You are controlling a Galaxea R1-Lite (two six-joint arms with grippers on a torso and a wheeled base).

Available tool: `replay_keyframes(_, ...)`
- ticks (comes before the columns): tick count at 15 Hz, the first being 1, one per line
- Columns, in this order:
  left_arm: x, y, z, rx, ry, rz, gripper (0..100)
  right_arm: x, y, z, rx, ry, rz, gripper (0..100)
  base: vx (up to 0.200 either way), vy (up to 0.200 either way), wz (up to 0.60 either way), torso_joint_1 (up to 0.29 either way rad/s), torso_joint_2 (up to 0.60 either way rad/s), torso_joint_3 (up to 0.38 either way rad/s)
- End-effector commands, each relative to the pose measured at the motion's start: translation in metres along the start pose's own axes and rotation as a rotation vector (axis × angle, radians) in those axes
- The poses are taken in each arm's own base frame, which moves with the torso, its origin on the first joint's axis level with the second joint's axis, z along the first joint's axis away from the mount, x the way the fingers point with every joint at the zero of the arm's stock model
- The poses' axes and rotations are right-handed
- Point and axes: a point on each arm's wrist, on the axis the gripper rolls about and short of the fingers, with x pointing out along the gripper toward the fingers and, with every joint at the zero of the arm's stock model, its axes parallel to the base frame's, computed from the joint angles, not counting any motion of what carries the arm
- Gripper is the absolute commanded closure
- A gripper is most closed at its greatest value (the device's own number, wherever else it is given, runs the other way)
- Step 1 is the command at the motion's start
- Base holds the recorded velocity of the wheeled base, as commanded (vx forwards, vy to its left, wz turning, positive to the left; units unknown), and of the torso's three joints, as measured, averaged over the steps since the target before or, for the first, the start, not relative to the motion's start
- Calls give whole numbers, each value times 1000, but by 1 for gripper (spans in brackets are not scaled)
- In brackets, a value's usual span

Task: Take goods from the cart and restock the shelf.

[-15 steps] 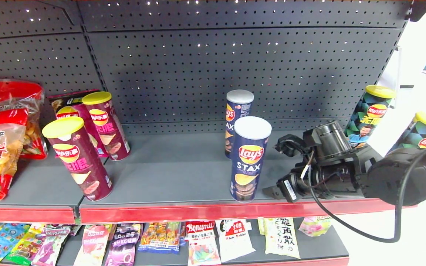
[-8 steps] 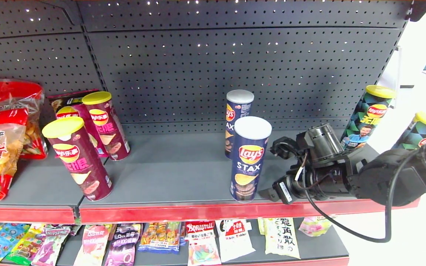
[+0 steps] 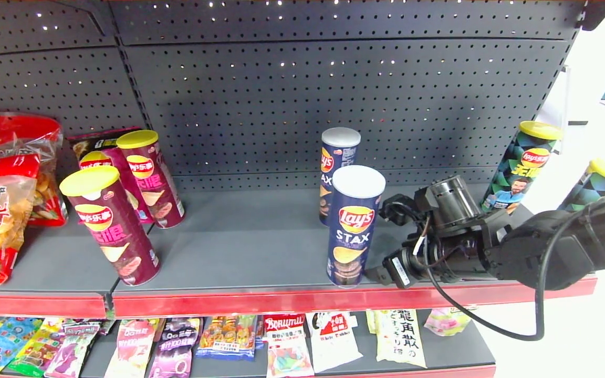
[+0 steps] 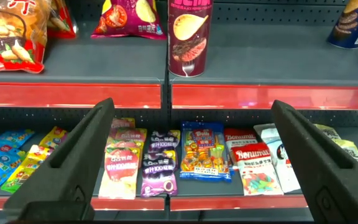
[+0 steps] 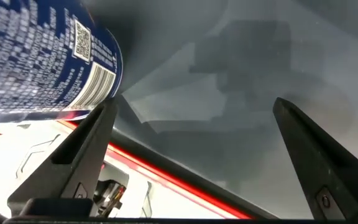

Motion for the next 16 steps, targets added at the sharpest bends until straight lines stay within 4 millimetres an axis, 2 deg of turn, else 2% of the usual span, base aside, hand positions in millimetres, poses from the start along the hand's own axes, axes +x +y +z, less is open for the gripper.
replay_keyframes(1, 0, 0, 0, -1, -1, 1, 0, 1, 1, 0, -3, 3, 2, 0, 0, 0, 0, 0, 0, 0)
replay_keyframes(10, 0, 0, 0, -1, -1, 1, 0, 5, 7, 3, -17, 1, 12, 0, 0, 0, 0, 0, 0, 0)
replay_keyframes(16, 0, 0, 0, -1, -1, 1, 0, -11, 5, -4, -12, -6, 9, 0, 0, 0, 0, 0, 0, 0)
